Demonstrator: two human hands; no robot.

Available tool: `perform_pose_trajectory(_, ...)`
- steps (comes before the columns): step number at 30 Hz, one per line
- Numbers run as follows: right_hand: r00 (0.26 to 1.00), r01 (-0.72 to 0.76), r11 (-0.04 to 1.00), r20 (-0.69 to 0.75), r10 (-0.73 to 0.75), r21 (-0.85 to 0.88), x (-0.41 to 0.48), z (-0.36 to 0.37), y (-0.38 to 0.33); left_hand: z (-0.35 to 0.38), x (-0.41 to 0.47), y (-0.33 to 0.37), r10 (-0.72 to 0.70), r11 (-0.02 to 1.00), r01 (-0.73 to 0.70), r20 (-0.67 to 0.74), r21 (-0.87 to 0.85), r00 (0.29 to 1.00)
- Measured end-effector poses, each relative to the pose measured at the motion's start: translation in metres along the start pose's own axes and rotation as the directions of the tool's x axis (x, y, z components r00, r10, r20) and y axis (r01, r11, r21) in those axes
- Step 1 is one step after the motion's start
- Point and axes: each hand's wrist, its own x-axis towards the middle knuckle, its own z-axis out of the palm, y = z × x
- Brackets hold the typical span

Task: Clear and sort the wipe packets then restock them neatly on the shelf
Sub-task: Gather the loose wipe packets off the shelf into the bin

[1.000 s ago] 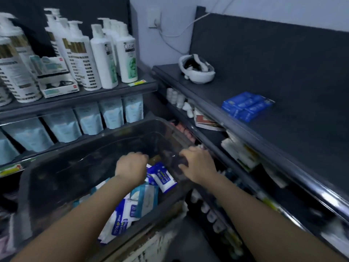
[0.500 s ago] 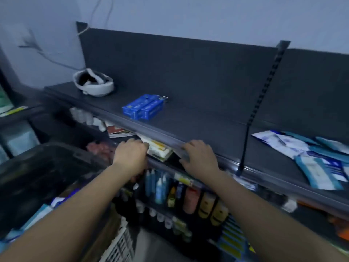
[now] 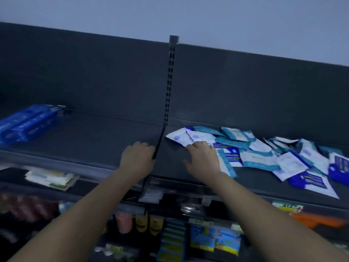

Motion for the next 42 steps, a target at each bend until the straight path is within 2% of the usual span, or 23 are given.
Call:
perform_pose_trajectory(3, 0.975, -0.187, 0.981, 0.116, 0.191, -0.049, 0.006, 0.007, 0.030, 0.008, 0.030, 0.028, 0.052, 0.998, -0.051, 0.019, -0.049, 0.998)
perform_pose_trajectory(6, 0.902, -0.345, 0.938, 0.264, 0.342, -0.039, 0.014, 0.017, 0.054, 0.016, 0.062, 0.049, 0.100, 0.992, -0.098, 0.020, -0.084, 0.995)
perform_pose_trajectory(10, 0.885, -0.337, 0.942, 0.338, 0.320, -0.008, 0.034, 0.024, 0.070, 0.034, 0.105, 0.065, 0.150, 0.981, -0.143, 0.047, -0.135, 0.987)
perform_pose_trajectory(13, 0.910, -0.330, 0.943, 0.281, 0.305, 0.044, 0.052, 0.018, 0.074, 0.049, 0.138, 0.071, 0.128, 0.983, -0.108, 0.138, -0.146, 0.982)
perform_pose_trajectory(16, 0.955, -0.293, 0.943, 0.101, 0.280, 0.158, 0.072, 0.007, 0.075, 0.059, 0.163, 0.072, 0.102, 0.974, -0.040, 0.280, -0.221, 0.955)
perform_pose_trajectory(18, 0.973, -0.216, 0.948, -0.025, 0.228, 0.232, 0.085, 0.008, 0.079, 0.066, 0.173, 0.070, 0.156, 0.974, -0.079, 0.374, -0.212, 0.914)
perform_pose_trajectory(20, 0.983, -0.139, 0.943, -0.073, 0.169, 0.303, 0.097, 0.018, 0.084, 0.072, 0.180, 0.066, 0.203, 0.971, -0.129, 0.408, -0.202, 0.890)
perform_pose_trajectory(23, 0.993, -0.094, 0.961, -0.039, 0.108, 0.262, 0.109, 0.041, 0.091, 0.080, 0.189, 0.059, 0.253, 0.958, -0.191, 0.323, -0.212, 0.912)
perform_pose_trajectory(26, 0.990, -0.095, 0.985, 0.120, 0.078, 0.144, 0.118, 0.053, 0.090, 0.082, 0.190, 0.058, 0.332, 0.943, -0.327, 0.186, -0.058, 0.925)
perform_pose_trajectory(28, 0.980, -0.058, 0.995, 0.194, 0.041, 0.081, 0.125, 0.050, 0.091, 0.083, 0.188, 0.061, 0.356, 0.931, -0.364, 0.134, 0.034, 0.925)
perform_pose_trajectory(32, 0.971, 0.123, 0.970, 0.229, -0.074, -0.210, 0.147, 0.044, 0.094, 0.088, 0.185, 0.063, 0.378, 0.916, -0.390, 0.127, 0.090, 0.917)
perform_pose_trajectory(34, 0.977, 0.152, 0.951, 0.189, -0.102, -0.271, 0.152, 0.047, 0.089, 0.090, 0.183, 0.060, 0.400, 0.899, -0.416, 0.130, 0.136, 0.907)
perform_pose_trajectory(36, 0.989, 0.127, 0.960, 0.103, -0.104, -0.248, 0.149, 0.053, 0.084, 0.087, 0.178, 0.060, 0.411, 0.892, -0.426, 0.120, 0.153, 0.904)
perform_pose_trajectory(38, 0.996, 0.083, 0.985, 0.030, -0.080, -0.154, 0.145, 0.054, 0.086, 0.078, 0.168, 0.061, 0.422, 0.900, -0.425, 0.055, 0.095, 0.905)
perform_pose_trajectory(40, 0.997, 0.050, 0.999, -0.064, -0.048, 0.016, 0.142, 0.046, 0.092, 0.067, 0.157, 0.061, 0.326, 0.945, -0.326, -0.025, -0.002, 0.945)
perform_pose_trajectory(42, 0.979, 0.053, 0.958, -0.205, 0.006, 0.281, 0.136, 0.036, 0.095, 0.062, 0.148, 0.058, 0.149, 0.975, -0.158, -0.071, -0.156, 0.986)
